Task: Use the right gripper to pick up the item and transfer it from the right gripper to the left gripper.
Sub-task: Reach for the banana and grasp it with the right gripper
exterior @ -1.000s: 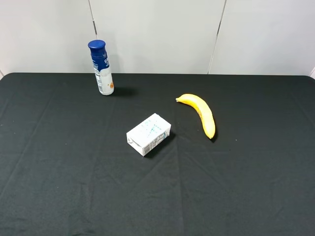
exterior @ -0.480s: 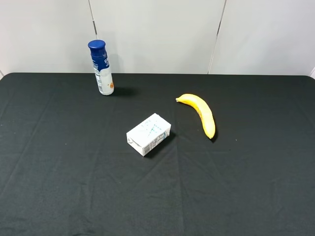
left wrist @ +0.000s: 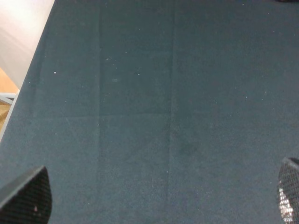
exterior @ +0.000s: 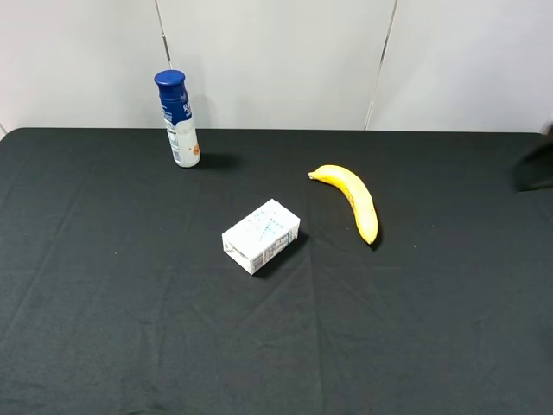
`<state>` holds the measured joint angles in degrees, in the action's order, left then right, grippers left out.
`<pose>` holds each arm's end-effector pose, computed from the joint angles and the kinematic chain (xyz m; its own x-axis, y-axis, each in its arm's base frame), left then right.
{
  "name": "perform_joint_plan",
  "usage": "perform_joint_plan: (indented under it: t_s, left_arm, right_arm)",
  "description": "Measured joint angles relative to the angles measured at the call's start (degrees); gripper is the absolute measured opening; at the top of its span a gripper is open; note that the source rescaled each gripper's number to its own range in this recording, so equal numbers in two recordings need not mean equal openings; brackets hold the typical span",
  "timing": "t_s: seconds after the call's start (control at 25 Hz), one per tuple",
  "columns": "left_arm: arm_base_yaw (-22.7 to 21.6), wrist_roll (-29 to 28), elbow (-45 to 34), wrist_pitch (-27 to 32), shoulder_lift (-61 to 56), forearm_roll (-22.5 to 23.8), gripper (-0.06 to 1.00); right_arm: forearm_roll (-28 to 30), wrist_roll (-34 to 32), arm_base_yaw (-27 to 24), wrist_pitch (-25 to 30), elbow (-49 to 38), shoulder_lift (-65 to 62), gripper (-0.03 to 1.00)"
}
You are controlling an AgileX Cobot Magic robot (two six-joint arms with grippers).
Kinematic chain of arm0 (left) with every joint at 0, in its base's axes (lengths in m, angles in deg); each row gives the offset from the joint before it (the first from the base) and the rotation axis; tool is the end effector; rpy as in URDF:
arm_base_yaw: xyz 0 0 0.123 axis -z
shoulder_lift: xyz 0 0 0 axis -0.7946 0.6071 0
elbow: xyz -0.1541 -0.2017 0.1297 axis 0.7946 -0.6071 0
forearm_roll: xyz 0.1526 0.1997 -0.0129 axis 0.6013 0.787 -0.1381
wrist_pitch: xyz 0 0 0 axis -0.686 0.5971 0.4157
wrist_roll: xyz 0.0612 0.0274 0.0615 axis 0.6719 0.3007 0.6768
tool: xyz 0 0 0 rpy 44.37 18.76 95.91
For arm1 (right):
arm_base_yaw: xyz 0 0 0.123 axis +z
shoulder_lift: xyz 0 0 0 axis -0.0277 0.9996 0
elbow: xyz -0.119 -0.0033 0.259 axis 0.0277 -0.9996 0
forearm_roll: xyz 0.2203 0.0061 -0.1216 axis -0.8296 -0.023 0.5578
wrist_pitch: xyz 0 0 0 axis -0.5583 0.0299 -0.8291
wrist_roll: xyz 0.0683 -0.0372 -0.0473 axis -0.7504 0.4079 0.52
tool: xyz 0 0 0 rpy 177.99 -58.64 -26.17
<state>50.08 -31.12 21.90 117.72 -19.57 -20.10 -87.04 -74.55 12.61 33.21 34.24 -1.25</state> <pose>-0.0054 0.0062 0.2753 -0.4595 -0.0049 -0.8882 -0.1009 0.9938 0.0467 0.1696 0.0424 0.3319 -0.7997 -0.2555 -0.5433 -0.2840 0.9583 -0.0326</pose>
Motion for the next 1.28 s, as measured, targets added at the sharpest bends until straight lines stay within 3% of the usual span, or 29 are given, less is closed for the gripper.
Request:
perform_joint_plan:
  t_s: [0.56,0.88,1.28]
  left_arm:
    - [0.00,0.00,0.00,0.00,0.00,0.00,0.93]
    - [0.00,0.00,0.00,0.00,0.00,0.00,0.93]
    - [0.00,0.00,0.00,0.00,0.00,0.00,0.93]
  right_arm:
    - [2.08,-2.76,11.81,-0.08,13.40,28.78,1.00]
    - [4.99,-10.75,12.15,-0.14,19.81,41.17,1.00]
    - [5.27,-10.32,12.15,-3.90,20.31,51.52,1.00]
